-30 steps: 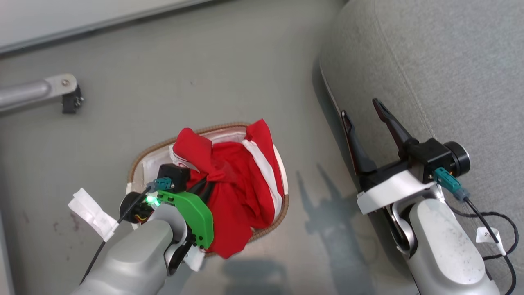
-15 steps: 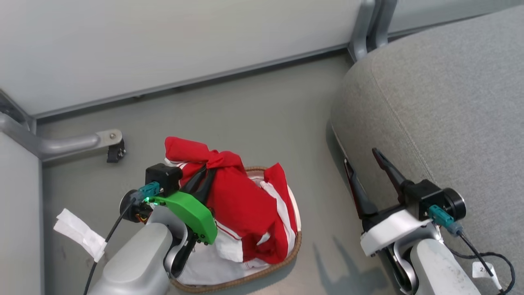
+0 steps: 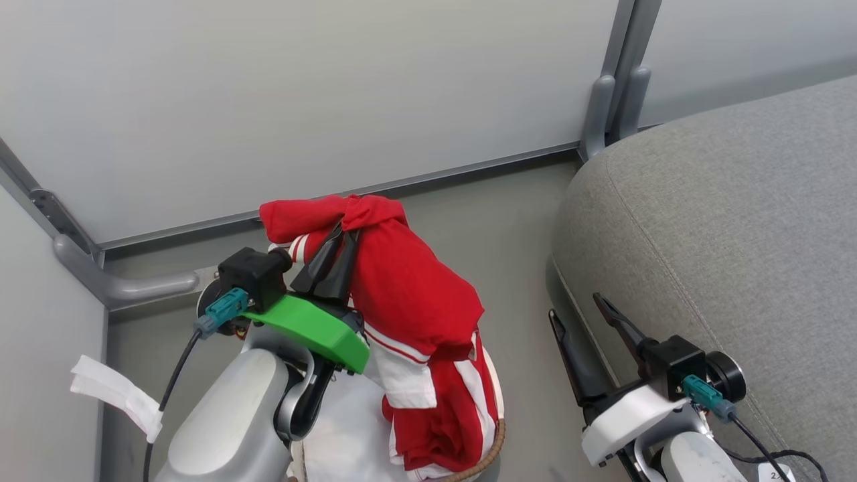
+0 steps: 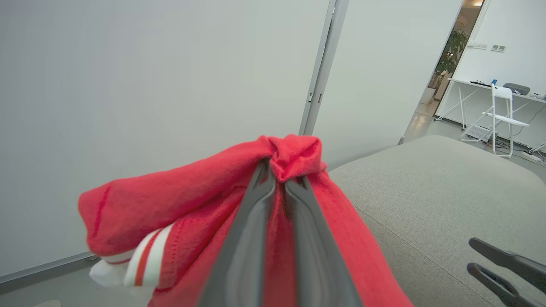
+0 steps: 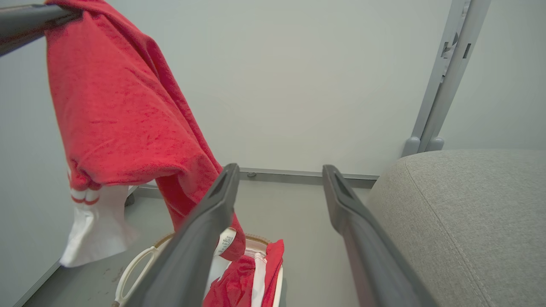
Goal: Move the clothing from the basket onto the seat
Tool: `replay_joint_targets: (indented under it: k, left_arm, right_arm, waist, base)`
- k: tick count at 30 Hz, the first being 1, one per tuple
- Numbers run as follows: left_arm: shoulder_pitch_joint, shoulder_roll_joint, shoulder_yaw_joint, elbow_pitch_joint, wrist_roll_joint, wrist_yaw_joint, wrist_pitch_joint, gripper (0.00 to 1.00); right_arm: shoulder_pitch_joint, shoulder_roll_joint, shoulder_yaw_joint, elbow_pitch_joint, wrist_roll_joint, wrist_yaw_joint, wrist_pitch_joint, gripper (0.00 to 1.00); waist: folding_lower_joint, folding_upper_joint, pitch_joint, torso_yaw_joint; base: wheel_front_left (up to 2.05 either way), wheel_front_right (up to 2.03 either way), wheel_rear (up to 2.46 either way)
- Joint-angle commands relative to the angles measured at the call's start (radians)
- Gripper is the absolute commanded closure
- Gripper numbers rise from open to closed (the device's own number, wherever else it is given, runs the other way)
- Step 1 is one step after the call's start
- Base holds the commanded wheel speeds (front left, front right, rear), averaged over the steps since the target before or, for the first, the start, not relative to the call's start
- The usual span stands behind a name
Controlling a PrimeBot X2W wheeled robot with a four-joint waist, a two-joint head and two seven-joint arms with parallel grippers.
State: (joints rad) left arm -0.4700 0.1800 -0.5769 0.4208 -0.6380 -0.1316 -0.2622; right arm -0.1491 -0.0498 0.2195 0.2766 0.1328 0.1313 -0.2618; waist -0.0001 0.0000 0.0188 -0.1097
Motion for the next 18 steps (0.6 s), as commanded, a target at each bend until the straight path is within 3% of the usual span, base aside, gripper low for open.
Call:
replay_joint_targets:
  k: [1, 9, 18]
  left_arm:
    - [0.016, 0.000, 0.009, -0.019, 0.015, 0.002, -0.004, 1.00]
    - [0.023, -0.020, 0.016, -0.090, 0.016, 0.002, -0.004, 1.00]
    - [-0.002, -0.029, -0.025, -0.110, -0.006, 0.002, -0.004, 1.00]
  right_arm:
    - [0.021, -0.004, 0.004, 0.004, 0.000, -0.001, -0.005, 0.00]
    - [0.035, -0.025, 0.038, 0.026, -0.023, -0.001, -0.005, 0.00]
    - [-0.088, -0.073, 0.199, 0.119, -0.087, -0.001, -0.005, 0.00]
  waist:
    - [0.0001, 0.0000, -0.011, 0.009]
    - [0.0001, 0.0000, -0.022, 0.034]
    - [0.0001, 0.0000, -0.016, 0.077]
  base:
    - [0.00, 0.00, 0.00]
    - [0.00, 0.00, 0.00]
    - [0.00, 0.00, 0.00]
